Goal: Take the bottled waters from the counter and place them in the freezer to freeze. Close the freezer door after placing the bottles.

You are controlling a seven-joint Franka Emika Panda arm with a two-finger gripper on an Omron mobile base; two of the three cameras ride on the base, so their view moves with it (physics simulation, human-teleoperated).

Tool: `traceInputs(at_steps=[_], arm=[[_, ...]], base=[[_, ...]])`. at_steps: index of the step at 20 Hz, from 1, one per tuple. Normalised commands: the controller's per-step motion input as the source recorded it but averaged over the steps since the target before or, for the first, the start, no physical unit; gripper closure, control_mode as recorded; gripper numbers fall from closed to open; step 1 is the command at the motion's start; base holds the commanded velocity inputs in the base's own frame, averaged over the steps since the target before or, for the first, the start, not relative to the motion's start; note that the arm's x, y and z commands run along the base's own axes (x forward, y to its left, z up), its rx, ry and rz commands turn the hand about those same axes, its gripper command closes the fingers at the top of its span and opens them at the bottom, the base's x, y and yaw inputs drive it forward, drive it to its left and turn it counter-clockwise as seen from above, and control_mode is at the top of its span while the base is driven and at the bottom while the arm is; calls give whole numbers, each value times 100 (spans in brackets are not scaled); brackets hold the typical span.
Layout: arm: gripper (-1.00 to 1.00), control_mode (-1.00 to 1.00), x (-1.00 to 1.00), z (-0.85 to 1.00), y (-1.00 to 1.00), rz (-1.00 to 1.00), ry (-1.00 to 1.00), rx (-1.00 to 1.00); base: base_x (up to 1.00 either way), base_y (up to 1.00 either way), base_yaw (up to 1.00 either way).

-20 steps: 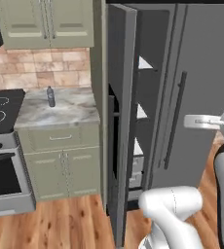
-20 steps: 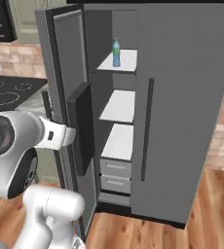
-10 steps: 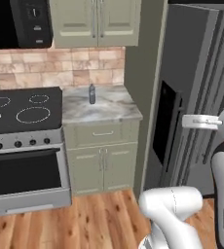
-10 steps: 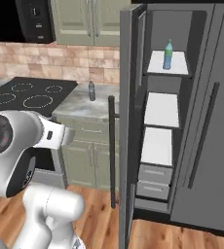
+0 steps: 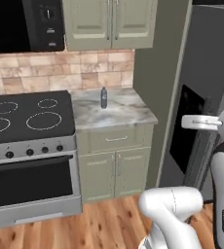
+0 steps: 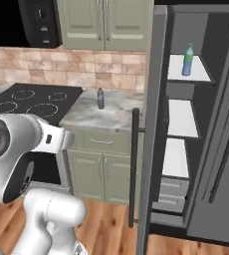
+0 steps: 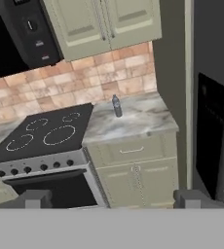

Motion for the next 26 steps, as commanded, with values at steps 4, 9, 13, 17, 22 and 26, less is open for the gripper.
traceInputs(at_steps=[4,9,13,17,22,26], arm=[[-100,100,0,0,0,0,0,0],[-100,100,0,0,0,0,0,0],[-100,100,0,0,0,0,0,0],[-100,100,0,0,0,0,0,0],[-100,100,0,0,0,0,0,0],[-100,100,0,0,0,0,0,0]], base=[[75,49,-27],[21,100,-31],[0,100,-32],[32,65,-21],[50,0,-8],[48,0,-5]])
